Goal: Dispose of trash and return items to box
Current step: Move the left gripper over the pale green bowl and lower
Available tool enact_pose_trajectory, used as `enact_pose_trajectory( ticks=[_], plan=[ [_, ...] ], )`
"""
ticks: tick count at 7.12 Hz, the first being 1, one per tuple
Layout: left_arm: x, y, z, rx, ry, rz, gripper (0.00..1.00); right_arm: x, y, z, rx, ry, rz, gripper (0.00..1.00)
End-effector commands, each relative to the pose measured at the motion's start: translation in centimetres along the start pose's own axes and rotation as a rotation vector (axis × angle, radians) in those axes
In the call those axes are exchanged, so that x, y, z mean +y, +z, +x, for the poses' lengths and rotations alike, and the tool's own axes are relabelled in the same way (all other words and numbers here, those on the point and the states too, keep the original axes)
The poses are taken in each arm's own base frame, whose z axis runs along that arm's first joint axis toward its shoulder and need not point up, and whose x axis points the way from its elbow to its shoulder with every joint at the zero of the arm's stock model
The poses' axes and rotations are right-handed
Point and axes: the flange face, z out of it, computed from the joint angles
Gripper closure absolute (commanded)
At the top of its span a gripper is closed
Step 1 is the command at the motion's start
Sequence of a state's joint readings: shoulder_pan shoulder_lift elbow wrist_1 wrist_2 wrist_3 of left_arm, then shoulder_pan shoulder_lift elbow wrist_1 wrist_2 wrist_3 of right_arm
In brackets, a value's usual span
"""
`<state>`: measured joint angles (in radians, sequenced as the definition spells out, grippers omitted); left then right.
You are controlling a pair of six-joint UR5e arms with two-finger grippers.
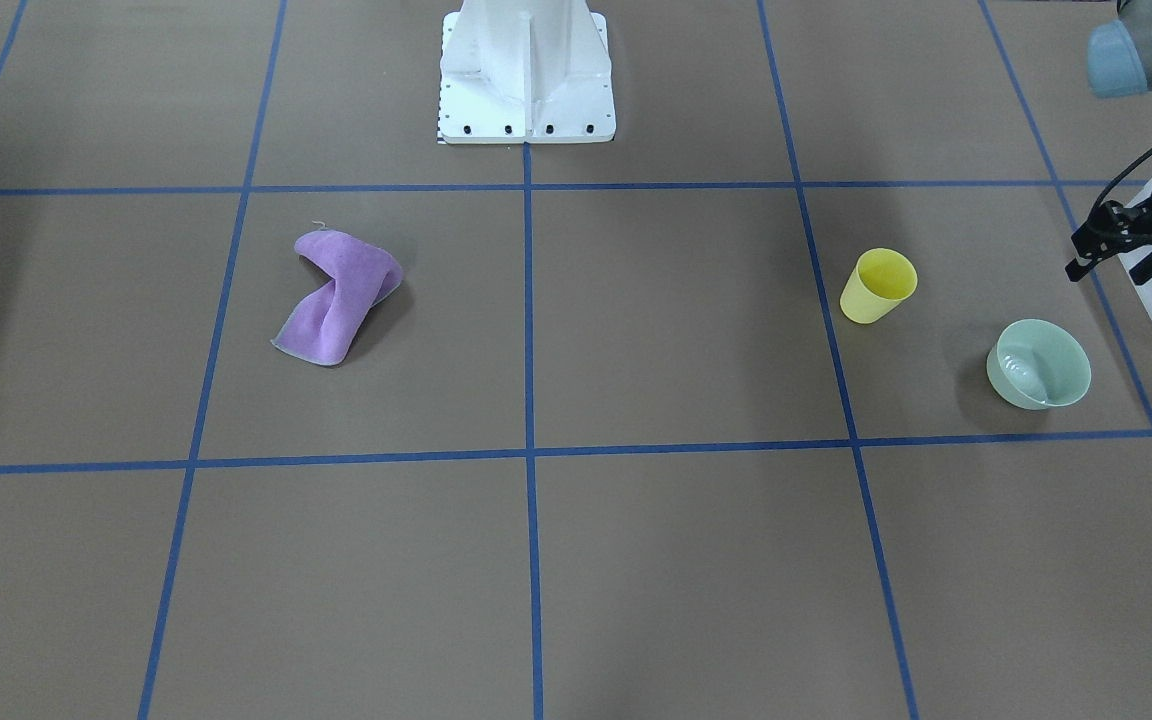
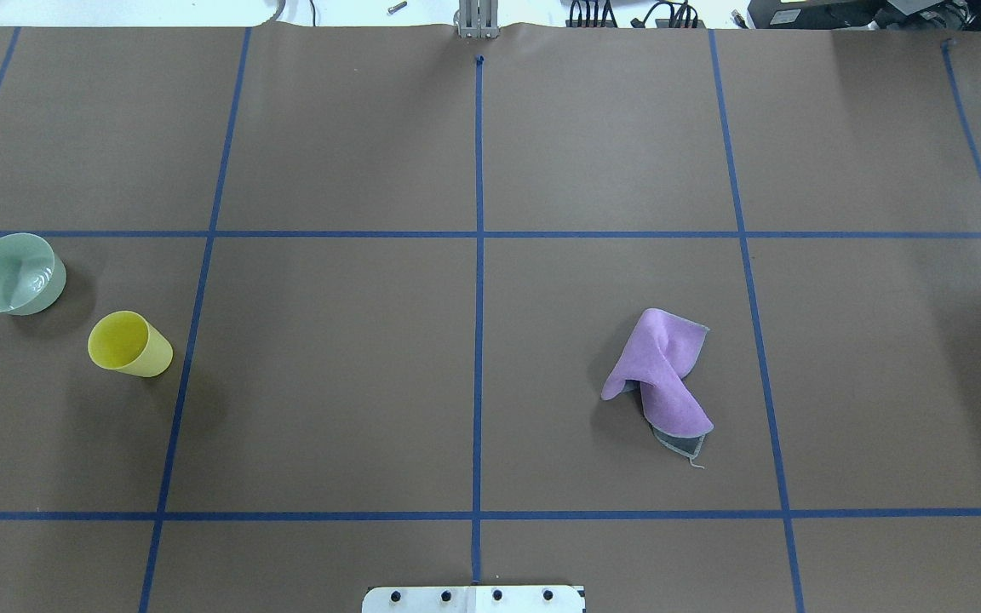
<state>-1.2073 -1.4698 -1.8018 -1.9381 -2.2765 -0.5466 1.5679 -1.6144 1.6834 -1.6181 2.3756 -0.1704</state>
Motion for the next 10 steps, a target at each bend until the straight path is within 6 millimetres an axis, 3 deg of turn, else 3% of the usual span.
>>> enact_pose_trajectory(
  ticks=[1, 2, 3, 4, 5, 6, 7, 8, 10],
  plan=[
    [-3.5, 4.7, -1.8, -0.031, -0.051, -0.05, 0.07, 0.2, 1.4, 1.3, 0.001, -0.037, 0.036, 0.0],
    [-5.1, 6.3, -2.4, -0.034, -0.065, -0.053, 0.06, 0.2, 1.8, 1.7, -0.003, -0.06, 0.058, 0.0],
    [-5.0, 8.0, -4.2, -0.028, -0.084, -0.036, 0.07, 0.2, 1.9, 1.8, -0.004, -0.074, 0.073, 0.0],
    [-4.6, 10.9, -6.0, -0.003, -0.094, -0.005, 0.07, 0.3, 2.0, 1.9, -0.002, -0.073, 0.071, 0.0],
    [-4.2, 12.6, -5.4, 0.027, -0.118, 0.01, 0.08, 0.2, 1.9, 1.8, 0.0, -0.077, 0.074, 0.0],
    [-4.1, 12.7, -4.2, 0.046, -0.138, 0.011, 0.13, 0.2, 1.8, 1.7, -0.002, -0.076, 0.075, 0.0],
    [-3.5, 13.5, -3.8, 0.041, -0.126, 0.0, 0.39, 0.2, 1.8, 1.7, -0.002, -0.076, 0.075, 0.0],
    [-3.4, 13.1, -3.6, 0.046, -0.12, 0.003, 0.99, 0.2, 1.8, 1.7, -0.002, -0.076, 0.075, 0.0],
    [-3.4, 12.8, -3.1, 0.068, -0.096, -0.008, 1.0, 0.2, 1.9, 1.8, 0.0, -0.075, 0.074, 0.0]
  ],
)
